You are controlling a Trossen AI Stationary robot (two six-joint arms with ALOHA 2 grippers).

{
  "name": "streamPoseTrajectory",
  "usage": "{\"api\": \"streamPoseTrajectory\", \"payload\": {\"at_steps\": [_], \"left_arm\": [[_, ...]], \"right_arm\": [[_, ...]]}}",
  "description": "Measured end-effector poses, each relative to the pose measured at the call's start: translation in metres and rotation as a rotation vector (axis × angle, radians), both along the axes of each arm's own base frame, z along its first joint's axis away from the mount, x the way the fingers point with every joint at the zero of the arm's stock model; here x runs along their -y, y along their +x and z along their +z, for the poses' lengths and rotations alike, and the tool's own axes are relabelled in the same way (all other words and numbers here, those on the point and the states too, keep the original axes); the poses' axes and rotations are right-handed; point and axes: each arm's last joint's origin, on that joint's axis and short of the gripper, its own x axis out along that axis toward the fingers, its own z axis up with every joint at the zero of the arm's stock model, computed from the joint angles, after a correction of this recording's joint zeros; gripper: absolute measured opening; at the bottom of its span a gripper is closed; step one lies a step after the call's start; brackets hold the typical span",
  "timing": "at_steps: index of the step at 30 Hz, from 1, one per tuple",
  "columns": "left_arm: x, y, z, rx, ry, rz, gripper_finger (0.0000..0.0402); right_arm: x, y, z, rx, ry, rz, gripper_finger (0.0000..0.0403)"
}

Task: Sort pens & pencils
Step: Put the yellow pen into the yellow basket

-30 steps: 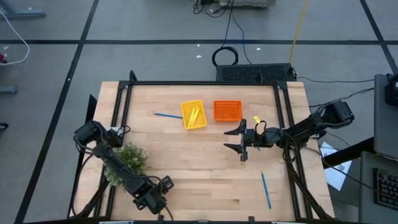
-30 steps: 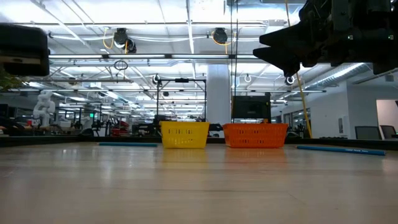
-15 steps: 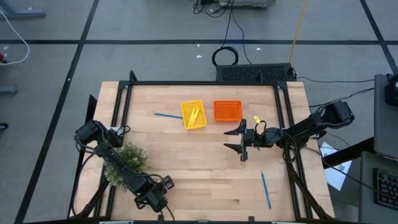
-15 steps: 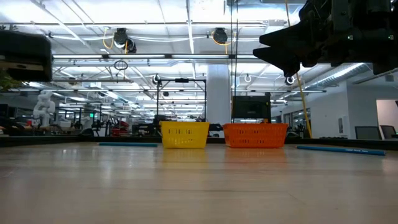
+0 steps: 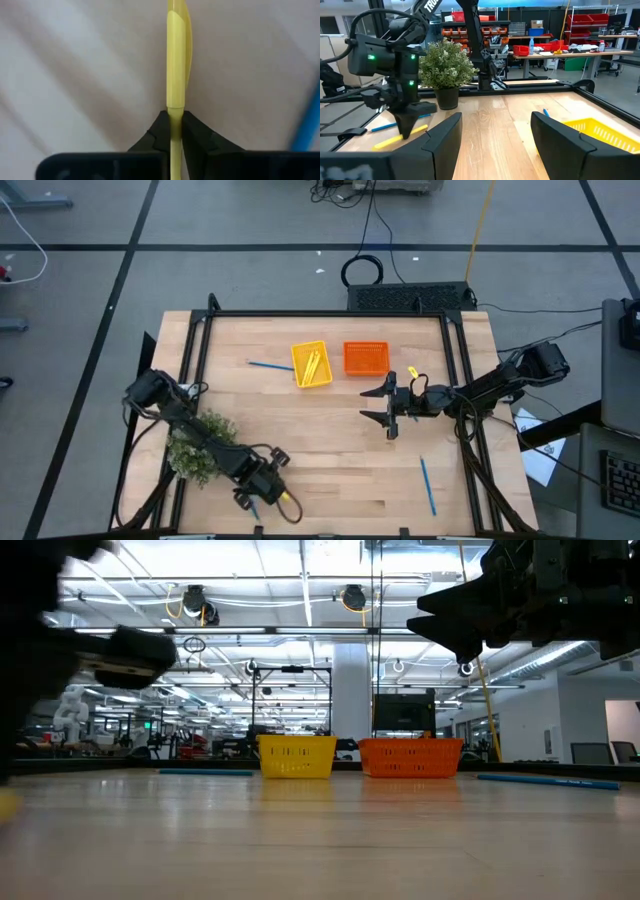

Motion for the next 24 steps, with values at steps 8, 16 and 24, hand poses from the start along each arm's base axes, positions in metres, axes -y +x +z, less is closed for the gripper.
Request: {"api": "streamPoseTrajectory", "payload": {"at_steps": [8, 16, 24], "left_arm": [[-0.032, 0.017, 0.018, 0.031, -0.052, 0.201, 0.0021], [-0.092, 0.026, 0.084, 0.325, 0.011, 0.352, 0.0021], [-0.153, 0.028, 0.120, 0.798, -0.161, 0.453, 0.0021]], "right_arm": [[0.000, 0.000, 0.000, 0.000, 0.000, 0.000, 0.0226], [0.000, 0.000, 0.000, 0.000, 0.000, 0.000, 0.0226], [0.000, 0.000, -0.001, -0.006, -0.001, 0.000, 0.0226]]}}
